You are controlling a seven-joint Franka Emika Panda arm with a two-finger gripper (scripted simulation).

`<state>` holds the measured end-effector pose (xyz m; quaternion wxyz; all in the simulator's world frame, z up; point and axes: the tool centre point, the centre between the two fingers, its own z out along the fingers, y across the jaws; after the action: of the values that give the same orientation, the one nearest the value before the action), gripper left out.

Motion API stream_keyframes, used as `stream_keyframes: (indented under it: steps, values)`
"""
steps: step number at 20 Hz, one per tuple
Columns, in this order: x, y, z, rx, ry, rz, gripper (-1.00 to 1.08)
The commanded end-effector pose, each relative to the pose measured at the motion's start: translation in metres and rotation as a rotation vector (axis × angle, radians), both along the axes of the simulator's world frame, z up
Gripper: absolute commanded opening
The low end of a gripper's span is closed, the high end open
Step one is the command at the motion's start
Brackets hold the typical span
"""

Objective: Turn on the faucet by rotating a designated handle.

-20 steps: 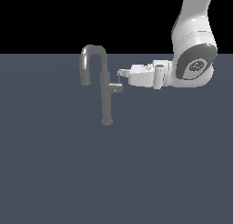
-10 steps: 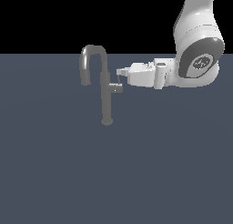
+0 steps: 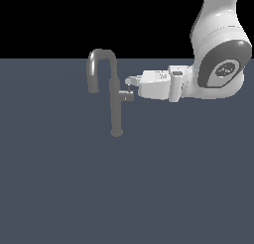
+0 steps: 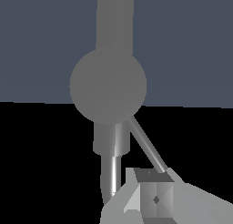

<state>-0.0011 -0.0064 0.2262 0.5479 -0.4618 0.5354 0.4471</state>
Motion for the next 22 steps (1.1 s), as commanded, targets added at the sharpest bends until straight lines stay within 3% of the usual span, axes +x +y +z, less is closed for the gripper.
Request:
stream_keyframes:
  steps: [1,2,9,10,18,19,22]
  values:
    - [-0.012,0.003,-0.014,0.005,0.027,0.005,-1.0]
    - [-0.003,0.0,-0.001,0.001,0.001,0.001,-1.0]
    - [-0.026,0.005,-0.036,0.004,0.026,0.005,-1.0]
    - [-0.014,0.002,-0.01,0.001,-0.022,0.003,-1.0]
    - [-0.029,0.006,-0.061,0.004,0.023,0.005,-1.0]
    - [-0.016,0.002,-0.028,0.004,-0.035,0.006,-1.0]
    - [-0.017,0.003,-0.047,0.004,-0.016,0.006,-1.0]
